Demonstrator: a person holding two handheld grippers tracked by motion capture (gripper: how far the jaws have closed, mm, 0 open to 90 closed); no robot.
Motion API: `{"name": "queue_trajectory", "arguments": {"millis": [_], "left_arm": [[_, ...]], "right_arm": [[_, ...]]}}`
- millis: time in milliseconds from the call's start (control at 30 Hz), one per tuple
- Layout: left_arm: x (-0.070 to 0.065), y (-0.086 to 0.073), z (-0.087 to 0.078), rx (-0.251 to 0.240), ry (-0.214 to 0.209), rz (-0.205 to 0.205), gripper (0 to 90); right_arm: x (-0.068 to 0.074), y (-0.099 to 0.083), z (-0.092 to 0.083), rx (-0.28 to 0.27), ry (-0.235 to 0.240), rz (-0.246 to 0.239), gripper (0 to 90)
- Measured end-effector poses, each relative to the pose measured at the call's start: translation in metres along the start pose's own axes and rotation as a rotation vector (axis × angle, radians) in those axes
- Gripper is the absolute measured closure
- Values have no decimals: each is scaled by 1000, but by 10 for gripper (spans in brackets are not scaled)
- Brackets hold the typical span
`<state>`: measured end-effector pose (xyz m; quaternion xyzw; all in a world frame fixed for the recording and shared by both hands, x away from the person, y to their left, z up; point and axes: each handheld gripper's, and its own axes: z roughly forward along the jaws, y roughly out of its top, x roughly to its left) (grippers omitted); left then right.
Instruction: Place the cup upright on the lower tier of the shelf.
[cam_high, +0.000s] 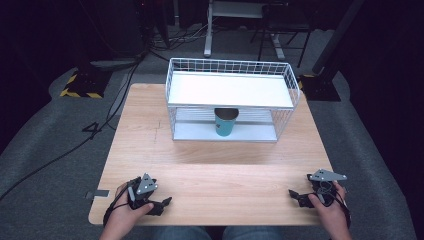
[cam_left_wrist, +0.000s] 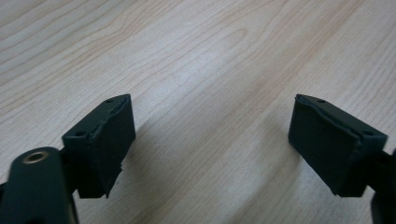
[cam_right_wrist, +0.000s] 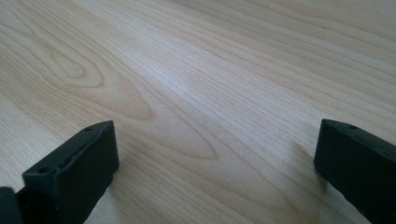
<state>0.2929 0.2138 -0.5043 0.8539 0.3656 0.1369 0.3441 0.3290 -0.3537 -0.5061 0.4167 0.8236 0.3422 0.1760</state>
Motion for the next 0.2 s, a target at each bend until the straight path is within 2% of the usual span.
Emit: {"name": "queue_trajectory", "arguments": {"millis": [200], "left_arm": [[2, 2, 2, -1, 5, -7, 143]], "right_arm": [[0, 0, 0, 1, 3, -3, 1]]}}
